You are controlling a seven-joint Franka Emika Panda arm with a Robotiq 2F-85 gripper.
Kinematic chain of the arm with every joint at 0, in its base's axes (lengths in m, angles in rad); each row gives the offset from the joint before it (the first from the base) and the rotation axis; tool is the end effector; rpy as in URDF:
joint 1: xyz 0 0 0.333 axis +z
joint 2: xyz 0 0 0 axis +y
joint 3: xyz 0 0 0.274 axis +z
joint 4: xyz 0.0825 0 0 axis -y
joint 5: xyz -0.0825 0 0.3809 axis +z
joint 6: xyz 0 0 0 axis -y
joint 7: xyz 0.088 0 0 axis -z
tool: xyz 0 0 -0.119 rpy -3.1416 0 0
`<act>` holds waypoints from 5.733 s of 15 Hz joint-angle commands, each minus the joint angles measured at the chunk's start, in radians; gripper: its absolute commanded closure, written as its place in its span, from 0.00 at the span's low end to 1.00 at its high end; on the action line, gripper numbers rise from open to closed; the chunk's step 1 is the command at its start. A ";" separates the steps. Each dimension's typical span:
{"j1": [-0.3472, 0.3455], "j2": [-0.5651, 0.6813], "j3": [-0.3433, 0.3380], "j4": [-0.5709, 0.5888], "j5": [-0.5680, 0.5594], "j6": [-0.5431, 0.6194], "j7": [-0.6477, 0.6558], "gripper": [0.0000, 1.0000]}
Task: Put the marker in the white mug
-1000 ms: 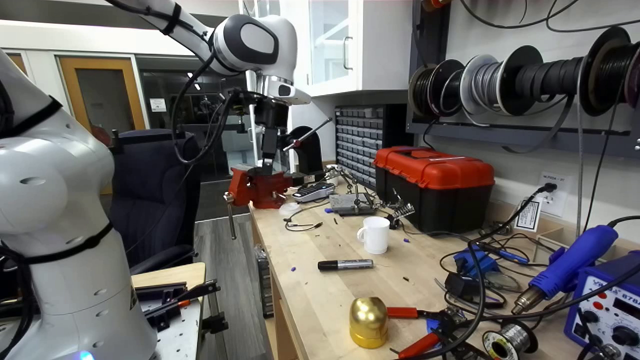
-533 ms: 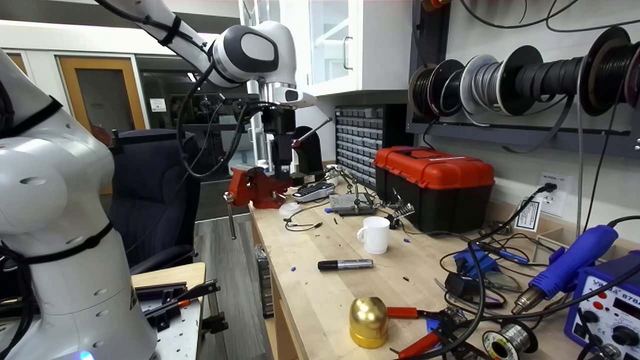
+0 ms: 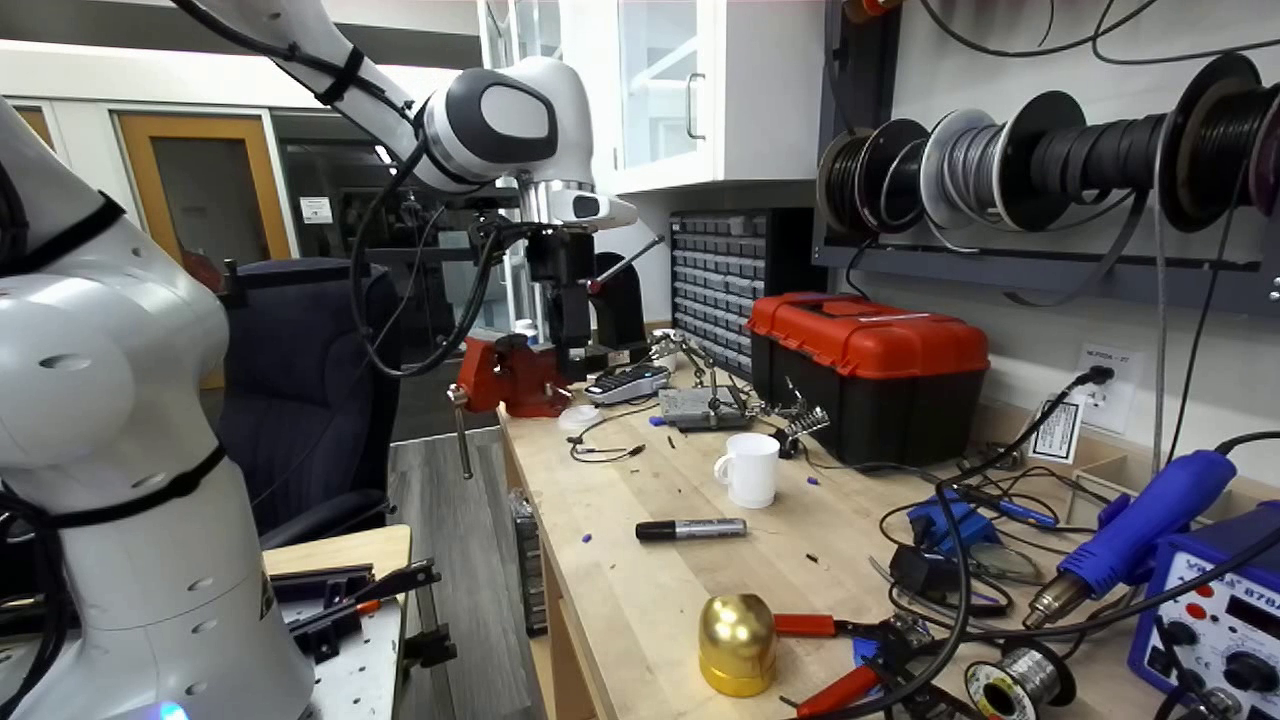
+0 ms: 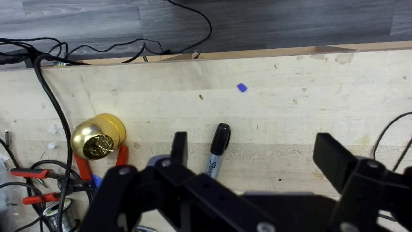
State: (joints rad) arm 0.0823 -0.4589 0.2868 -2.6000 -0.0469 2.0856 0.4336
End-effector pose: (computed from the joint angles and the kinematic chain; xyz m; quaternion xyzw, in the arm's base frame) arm 0.3767 0.1327 0.3491 0.9952 -0.0362 -0.0027 0.0904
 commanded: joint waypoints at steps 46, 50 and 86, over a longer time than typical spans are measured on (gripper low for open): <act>-0.038 0.525 -0.174 0.052 0.031 0.640 -0.025 0.00; -0.032 0.522 -0.171 0.040 0.095 0.636 -0.165 0.00; 0.013 0.608 -0.252 0.040 -0.043 0.593 0.002 0.00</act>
State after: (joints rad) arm 0.0695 0.1331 0.0425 -2.5748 -0.0981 2.6909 0.4031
